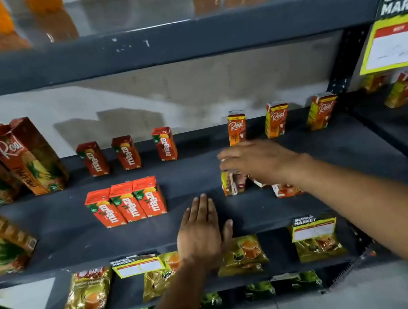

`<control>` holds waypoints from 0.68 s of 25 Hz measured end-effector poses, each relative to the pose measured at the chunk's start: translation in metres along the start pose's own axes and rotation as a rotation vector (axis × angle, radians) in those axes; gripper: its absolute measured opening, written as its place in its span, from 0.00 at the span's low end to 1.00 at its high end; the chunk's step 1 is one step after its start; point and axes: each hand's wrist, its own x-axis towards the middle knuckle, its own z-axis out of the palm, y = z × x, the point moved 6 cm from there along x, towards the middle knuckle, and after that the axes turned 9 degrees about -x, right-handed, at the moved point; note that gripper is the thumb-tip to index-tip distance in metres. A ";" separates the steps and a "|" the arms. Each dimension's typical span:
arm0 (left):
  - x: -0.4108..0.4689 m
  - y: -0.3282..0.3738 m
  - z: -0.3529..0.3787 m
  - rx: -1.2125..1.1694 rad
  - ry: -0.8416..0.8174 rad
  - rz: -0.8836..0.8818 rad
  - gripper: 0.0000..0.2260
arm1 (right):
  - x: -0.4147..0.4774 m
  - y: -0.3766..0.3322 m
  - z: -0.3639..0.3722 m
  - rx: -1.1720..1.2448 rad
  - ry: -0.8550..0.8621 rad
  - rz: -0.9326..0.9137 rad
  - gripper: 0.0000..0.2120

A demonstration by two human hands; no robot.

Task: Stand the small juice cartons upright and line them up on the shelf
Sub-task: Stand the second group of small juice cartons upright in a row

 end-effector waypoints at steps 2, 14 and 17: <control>0.000 0.002 -0.003 0.014 0.008 -0.032 0.37 | 0.018 -0.014 -0.005 -0.072 -0.055 -0.242 0.17; 0.006 -0.006 -0.003 0.016 -0.060 0.054 0.40 | 0.016 0.019 0.013 -0.176 -0.095 -0.373 0.24; 0.007 -0.008 -0.005 0.014 -0.061 0.053 0.41 | 0.019 0.022 0.009 -0.101 -0.151 -0.305 0.40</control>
